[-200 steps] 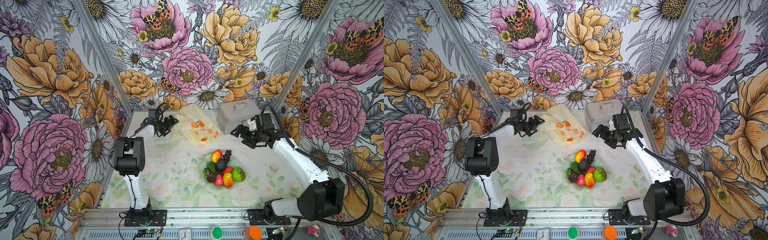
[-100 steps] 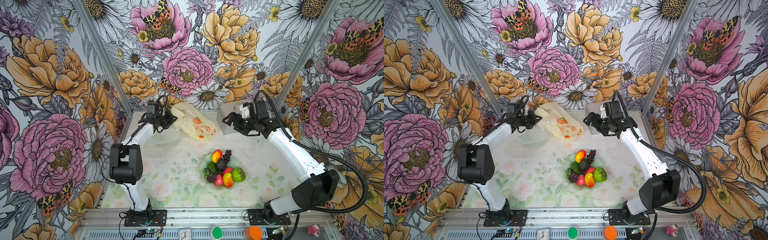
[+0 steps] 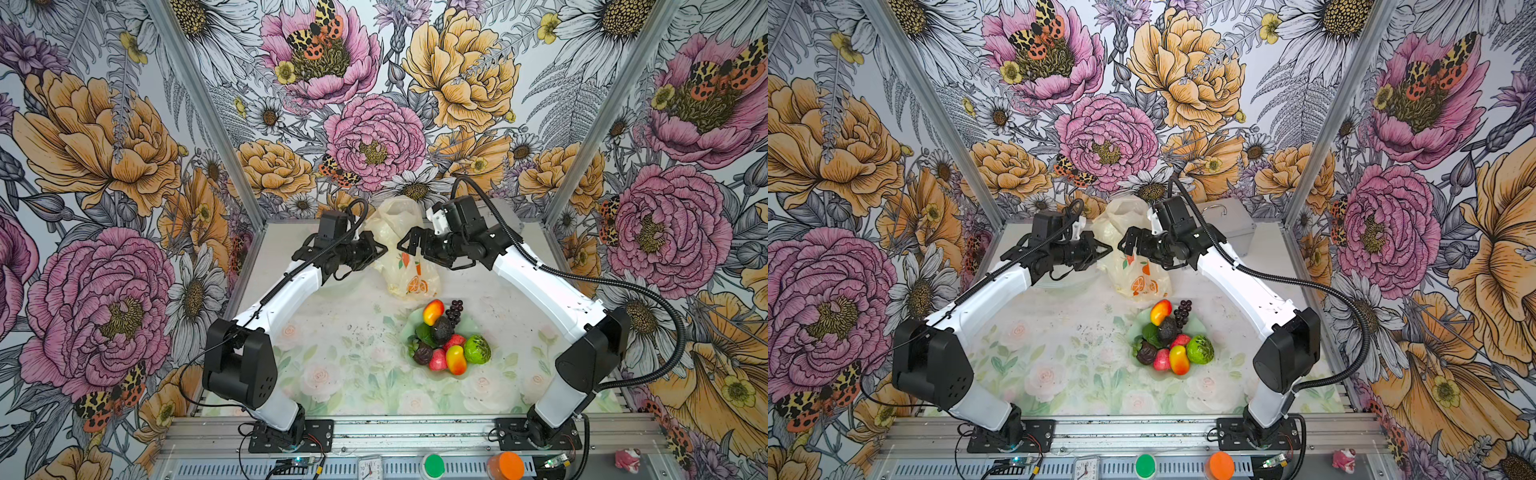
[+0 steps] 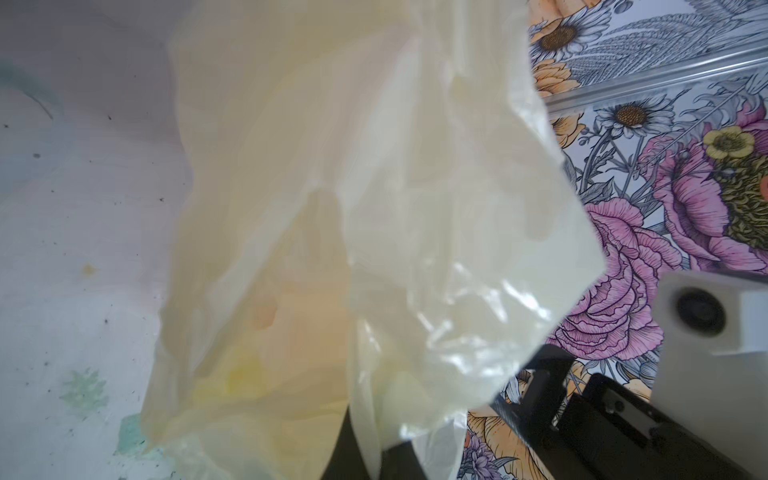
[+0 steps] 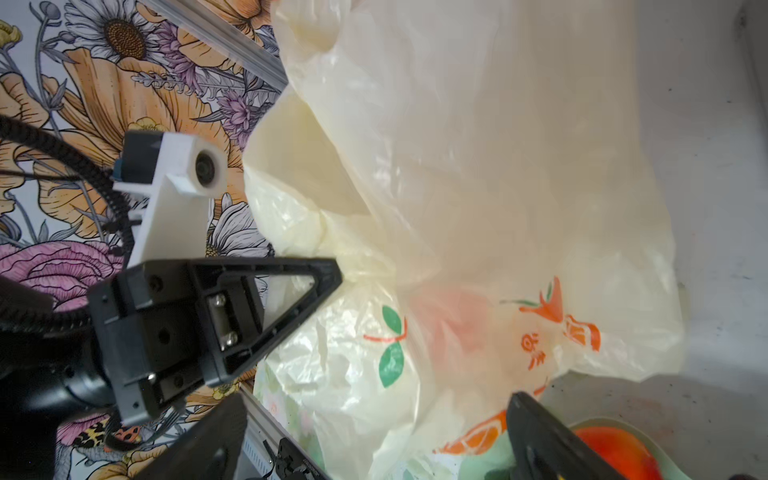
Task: Place the fruits into the plastic bag
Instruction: 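Grasp the bag's opening edges with both grippers and lift it upright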
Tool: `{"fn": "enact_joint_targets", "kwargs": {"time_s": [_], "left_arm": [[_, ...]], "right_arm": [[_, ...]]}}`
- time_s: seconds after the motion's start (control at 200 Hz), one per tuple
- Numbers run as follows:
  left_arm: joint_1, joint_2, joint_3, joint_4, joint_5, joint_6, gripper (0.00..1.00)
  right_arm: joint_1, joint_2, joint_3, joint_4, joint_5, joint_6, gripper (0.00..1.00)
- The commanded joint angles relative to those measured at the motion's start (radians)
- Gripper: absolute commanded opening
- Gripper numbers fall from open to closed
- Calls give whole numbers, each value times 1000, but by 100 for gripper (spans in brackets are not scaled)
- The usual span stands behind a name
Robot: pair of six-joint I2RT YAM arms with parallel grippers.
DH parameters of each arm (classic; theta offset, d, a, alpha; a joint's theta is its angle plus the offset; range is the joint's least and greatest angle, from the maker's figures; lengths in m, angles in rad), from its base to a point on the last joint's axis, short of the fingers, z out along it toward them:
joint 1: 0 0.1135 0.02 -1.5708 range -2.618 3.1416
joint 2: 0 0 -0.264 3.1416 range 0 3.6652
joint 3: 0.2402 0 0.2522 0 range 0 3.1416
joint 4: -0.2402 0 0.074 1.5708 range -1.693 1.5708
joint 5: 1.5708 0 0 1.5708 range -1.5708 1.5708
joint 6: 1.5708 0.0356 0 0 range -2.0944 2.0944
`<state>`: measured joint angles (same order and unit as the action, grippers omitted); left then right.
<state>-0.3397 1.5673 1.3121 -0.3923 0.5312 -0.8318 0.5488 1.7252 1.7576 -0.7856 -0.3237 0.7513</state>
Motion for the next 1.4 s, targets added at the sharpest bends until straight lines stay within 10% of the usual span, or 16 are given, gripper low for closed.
{"fn": "enact_joint_targets", "kwargs": {"time_s": [0.0,0.57,1.045,1.25,1.395], "left_arm": [[-17,-49,-27,-11,-32,-1,2],[-92,-122,20,-166,-77,87,2],[-126,-115,102,-310,-96,192,2],[-129,-93,131,-348,-89,223,2],[-127,-85,134,-354,-88,224,3]], "right_arm": [[3,38,60,-56,116,-10,99],[-1,290,508,-403,646,-270,96],[-76,500,859,-421,545,-394,96],[-96,506,889,-414,495,-385,84],[-96,508,916,-405,440,-393,56]]}}
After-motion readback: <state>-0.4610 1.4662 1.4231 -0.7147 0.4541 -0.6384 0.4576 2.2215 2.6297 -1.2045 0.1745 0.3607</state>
